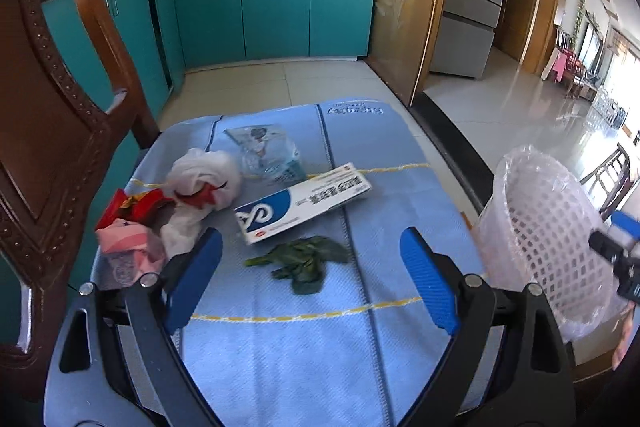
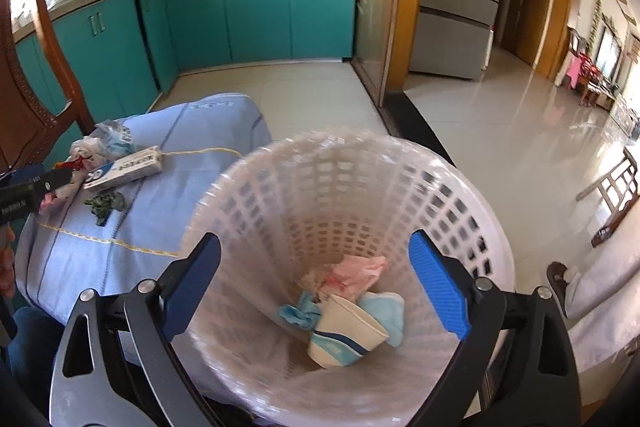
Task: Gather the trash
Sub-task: 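Grasp the clear plastic bag with the right tool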
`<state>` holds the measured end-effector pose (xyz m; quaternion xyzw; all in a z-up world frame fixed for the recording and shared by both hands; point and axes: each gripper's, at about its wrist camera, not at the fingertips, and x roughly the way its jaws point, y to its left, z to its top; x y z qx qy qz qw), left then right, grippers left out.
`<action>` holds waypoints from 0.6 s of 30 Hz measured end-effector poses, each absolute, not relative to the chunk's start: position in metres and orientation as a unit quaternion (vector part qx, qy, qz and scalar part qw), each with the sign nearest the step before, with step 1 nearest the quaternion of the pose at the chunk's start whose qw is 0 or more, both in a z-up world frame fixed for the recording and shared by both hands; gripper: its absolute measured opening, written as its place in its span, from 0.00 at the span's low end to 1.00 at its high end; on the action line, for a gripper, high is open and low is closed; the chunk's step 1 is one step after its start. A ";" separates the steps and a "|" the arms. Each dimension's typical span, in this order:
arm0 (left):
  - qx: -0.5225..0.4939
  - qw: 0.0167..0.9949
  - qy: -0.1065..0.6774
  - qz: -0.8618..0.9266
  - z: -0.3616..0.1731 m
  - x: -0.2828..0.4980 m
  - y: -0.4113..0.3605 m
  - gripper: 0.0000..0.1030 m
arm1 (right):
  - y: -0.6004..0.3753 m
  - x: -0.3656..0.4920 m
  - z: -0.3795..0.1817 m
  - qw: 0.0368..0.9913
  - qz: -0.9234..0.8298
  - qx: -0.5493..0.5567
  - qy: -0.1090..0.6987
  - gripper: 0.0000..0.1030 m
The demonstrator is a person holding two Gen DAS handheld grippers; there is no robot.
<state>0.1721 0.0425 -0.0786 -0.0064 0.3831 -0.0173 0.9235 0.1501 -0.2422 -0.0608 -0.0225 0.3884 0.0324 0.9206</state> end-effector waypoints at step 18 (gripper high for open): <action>-0.021 0.915 0.402 -0.024 -0.098 0.115 0.080 0.91 | -0.109 0.206 -0.062 0.906 0.152 -0.051 0.392 0.90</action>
